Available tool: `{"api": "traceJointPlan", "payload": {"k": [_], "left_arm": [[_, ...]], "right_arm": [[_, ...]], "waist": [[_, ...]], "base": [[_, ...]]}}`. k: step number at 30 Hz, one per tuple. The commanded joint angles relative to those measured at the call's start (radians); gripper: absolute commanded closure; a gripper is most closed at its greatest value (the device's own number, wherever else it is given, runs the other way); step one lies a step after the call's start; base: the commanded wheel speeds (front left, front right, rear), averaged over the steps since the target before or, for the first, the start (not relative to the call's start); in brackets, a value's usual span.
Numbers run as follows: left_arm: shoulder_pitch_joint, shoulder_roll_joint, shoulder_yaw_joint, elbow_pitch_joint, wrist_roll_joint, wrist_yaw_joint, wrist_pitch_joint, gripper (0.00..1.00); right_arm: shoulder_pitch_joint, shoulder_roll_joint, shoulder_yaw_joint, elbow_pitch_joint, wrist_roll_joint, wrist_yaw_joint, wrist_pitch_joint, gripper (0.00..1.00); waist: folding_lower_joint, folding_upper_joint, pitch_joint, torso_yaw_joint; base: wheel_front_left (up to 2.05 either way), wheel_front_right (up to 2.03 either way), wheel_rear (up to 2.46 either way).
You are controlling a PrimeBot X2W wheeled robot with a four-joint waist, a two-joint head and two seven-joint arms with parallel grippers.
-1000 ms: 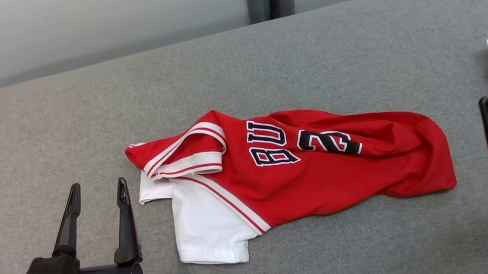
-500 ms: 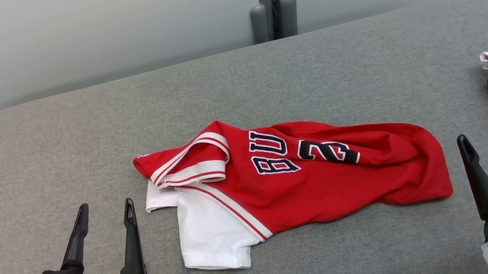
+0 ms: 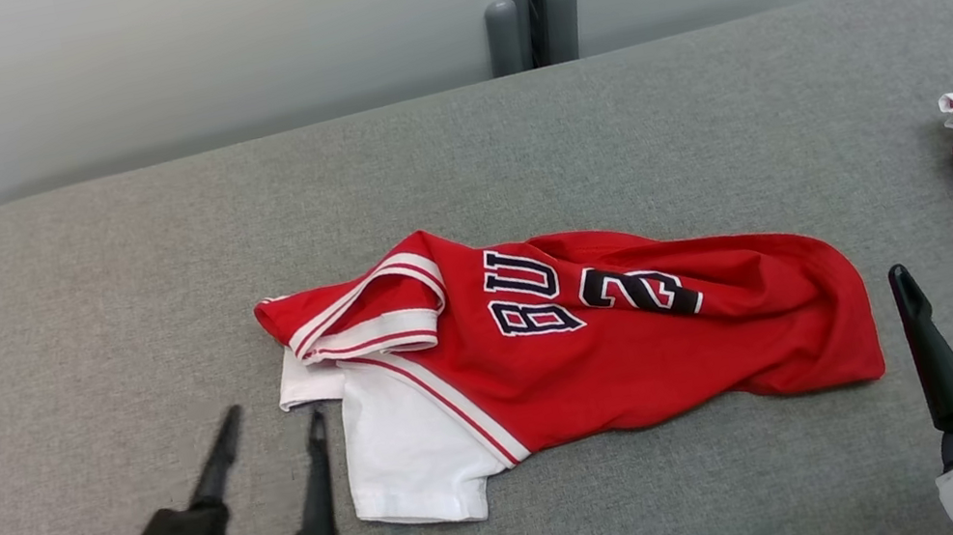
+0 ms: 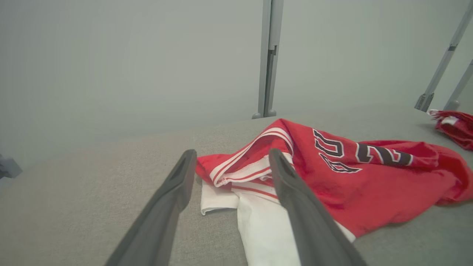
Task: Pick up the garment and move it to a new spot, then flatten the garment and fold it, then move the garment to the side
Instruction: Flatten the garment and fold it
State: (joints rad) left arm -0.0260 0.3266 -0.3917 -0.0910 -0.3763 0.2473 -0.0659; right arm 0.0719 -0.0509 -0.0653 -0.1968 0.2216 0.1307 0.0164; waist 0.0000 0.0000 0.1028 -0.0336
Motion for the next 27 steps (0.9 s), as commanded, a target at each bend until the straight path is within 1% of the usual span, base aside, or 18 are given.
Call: {"api": "traceJointPlan", "payload": {"k": [1,5,8,12,17,18,19,20,27], "left_arm": [[-0.01,-0.005,-0.015,0.019,-0.012,-0.016,0.014,0.0],[-0.016,-0.028,-0.057,0.094,-0.049,-0.051,0.076,0.0],[-0.019,-0.04,-0.067,0.153,-0.077,-0.063,0.11,0.0],[-0.023,-0.048,-0.06,0.223,-0.113,-0.074,0.133,0.0],[-0.028,-0.053,-0.048,0.264,-0.144,-0.088,0.131,0.0],[-0.031,-0.054,-0.045,0.271,-0.148,-0.09,0.127,0.08],[-0.033,-0.054,-0.044,0.277,-0.15,-0.095,0.124,0.57],[-0.035,-0.054,-0.044,0.282,-0.154,-0.098,0.123,1.0],[-0.057,-0.044,-0.046,0.296,-0.152,-0.111,0.115,1.0]], "right_arm": [[-0.009,-0.001,-0.001,0.005,0.005,0.0,-0.001,0.0],[-0.015,-0.002,0.006,0.018,0.009,0.0,-0.003,0.0],[-0.018,-0.002,0.009,0.03,0.014,0.0,-0.004,0.0],[-0.016,-0.001,0.012,0.05,0.017,0.0,-0.002,0.0],[-0.02,-0.002,0.016,0.07,0.023,0.0,-0.007,0.0],[-0.021,-0.002,0.017,0.076,0.024,0.0,-0.005,0.0],[-0.019,-0.002,0.017,0.083,0.024,0.0,0.0,0.0],[-0.015,-0.002,0.015,0.09,0.022,0.0,0.009,0.0],[0.012,-0.001,0.013,0.15,-0.006,0.0,0.099,0.0]], "waist": [[0.0,0.0,0.011,-0.007],[0.0,0.0,0.034,-0.023],[0.0,0.0,0.053,-0.036],[0.0,0.0,0.075,-0.05],[0.0,0.0,0.092,-0.063],[0.0,0.0,0.095,-0.066],[0.0,0.0,0.096,-0.068],[0.0,0.0,0.098,-0.07],[0.0,0.0,0.117,-0.067]], "base": [[0.0,0.0,0.0],[0.0,0.0,0.0],[0.0,0.0,0.0],[0.0,0.0,0.0],[0.0,0.0,0.0],[0.0,0.0,0.0],[0.0,0.0,0.0],[0.0,0.0,0.0],[0.0,0.0,0.0]]}}
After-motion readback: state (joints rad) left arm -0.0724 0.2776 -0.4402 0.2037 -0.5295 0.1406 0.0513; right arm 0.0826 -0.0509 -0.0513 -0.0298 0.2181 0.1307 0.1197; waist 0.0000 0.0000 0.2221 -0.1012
